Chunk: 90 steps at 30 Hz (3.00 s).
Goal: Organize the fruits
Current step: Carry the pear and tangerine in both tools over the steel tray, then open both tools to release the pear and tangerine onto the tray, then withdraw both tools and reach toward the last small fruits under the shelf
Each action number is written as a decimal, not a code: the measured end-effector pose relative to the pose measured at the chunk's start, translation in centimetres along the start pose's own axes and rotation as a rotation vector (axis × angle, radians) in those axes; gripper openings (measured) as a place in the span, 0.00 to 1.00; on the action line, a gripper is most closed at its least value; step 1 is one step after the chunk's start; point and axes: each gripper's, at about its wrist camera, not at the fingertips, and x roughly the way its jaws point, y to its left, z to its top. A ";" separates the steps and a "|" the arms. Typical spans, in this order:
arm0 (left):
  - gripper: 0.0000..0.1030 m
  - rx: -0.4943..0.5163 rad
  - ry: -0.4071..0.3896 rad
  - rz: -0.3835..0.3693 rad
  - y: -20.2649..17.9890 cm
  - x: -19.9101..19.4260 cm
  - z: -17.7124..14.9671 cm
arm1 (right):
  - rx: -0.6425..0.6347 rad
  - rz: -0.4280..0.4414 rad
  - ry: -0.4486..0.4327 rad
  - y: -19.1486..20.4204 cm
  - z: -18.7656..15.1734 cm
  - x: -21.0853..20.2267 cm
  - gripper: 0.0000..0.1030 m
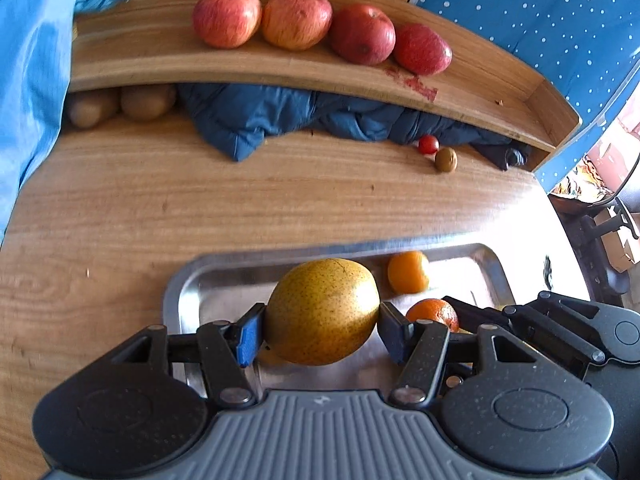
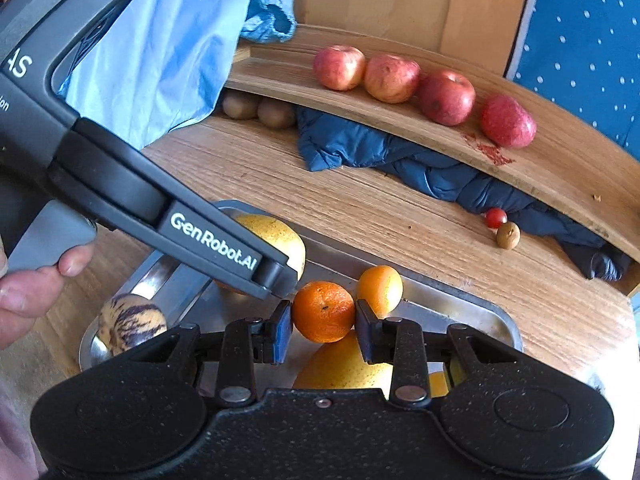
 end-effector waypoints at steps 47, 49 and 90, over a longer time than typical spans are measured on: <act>0.99 0.131 -0.035 0.168 -1.4 -9.1 -12.0 | 0.279 -0.084 0.003 1.4 -7.2 -8.6 0.99; 0.99 0.143 -0.025 0.175 -1.5 -9.2 -12.2 | 0.288 -0.087 -0.002 1.2 -7.1 -8.7 0.99; 0.99 0.312 -0.092 0.152 -6.1 -2.4 3.9 | 0.411 -0.351 -0.107 -8.6 -1.7 -3.2 0.99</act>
